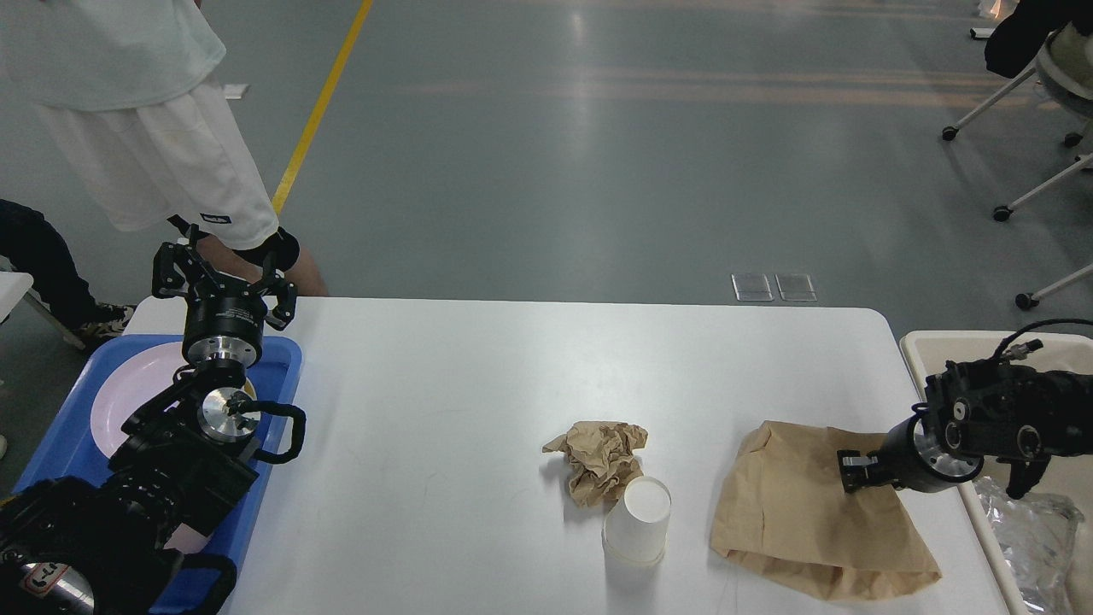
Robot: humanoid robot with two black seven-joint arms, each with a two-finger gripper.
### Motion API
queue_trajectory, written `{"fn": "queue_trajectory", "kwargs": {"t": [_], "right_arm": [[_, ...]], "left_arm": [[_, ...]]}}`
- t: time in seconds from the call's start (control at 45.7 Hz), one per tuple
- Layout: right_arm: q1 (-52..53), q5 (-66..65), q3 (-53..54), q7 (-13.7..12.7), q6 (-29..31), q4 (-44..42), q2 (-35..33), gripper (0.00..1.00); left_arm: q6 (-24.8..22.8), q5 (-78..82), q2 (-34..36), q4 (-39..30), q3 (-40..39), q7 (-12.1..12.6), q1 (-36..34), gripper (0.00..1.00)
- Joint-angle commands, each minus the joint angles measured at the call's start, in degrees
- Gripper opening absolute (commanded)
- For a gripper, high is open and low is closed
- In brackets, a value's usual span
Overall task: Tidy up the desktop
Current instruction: 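Move the right gripper to the tan paper bag and grasp it, then lift the paper bag and drop it into the white bin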
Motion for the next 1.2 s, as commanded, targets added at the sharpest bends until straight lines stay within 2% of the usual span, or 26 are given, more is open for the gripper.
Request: {"fn": "queue_trajectory", "kwargs": {"t": [0.0,0.372,0.569,0.678,0.788,0.897,0.985,1.182], "right_arm": [[0.6,0.1,3.2,0.2,-0.1,0.0,-1.5,0.0],[12.2,0.2,5.9,0.4,1.8,6.2,-11.4,0.0],[26.3,0.3,6.2,0.4,11.9,6.4,-19.9,0.0],[32.8,0.3,6.0,0.4,13.0,5.7,-25.1,0.0],[34.5,0.1,6.0,0.4,13.0,4.5,-28.2,0.0],[32.0,0.1,5.2,0.2,11.9,0.1,-28.5,0.0],[24.0,1.1,5.9,0.0,9.2,-6.6,-28.5,0.0],[-2.1,7.4,6.3,0.1,-8.1,-18.6,-23.7,0.0]], "left_arm": [[0.0,0.0,0.0,0.0,0.0,0.0,-0.1,0.96],[0.0,0.0,0.0,0.0,0.0,0.0,0.0,0.96],[0.0,0.0,0.0,0.0,0.0,0.0,0.0,0.96],[0.0,0.0,0.0,0.0,0.1,0.0,-0.1,0.96],[0.0,0.0,0.0,0.0,0.0,0.0,0.0,0.96],[0.0,0.0,0.0,0.0,0.0,0.0,0.0,0.96],[0.0,0.0,0.0,0.0,0.0,0.0,0.0,0.96],[0.0,0.0,0.0,0.0,0.0,0.0,0.0,0.96]]}}
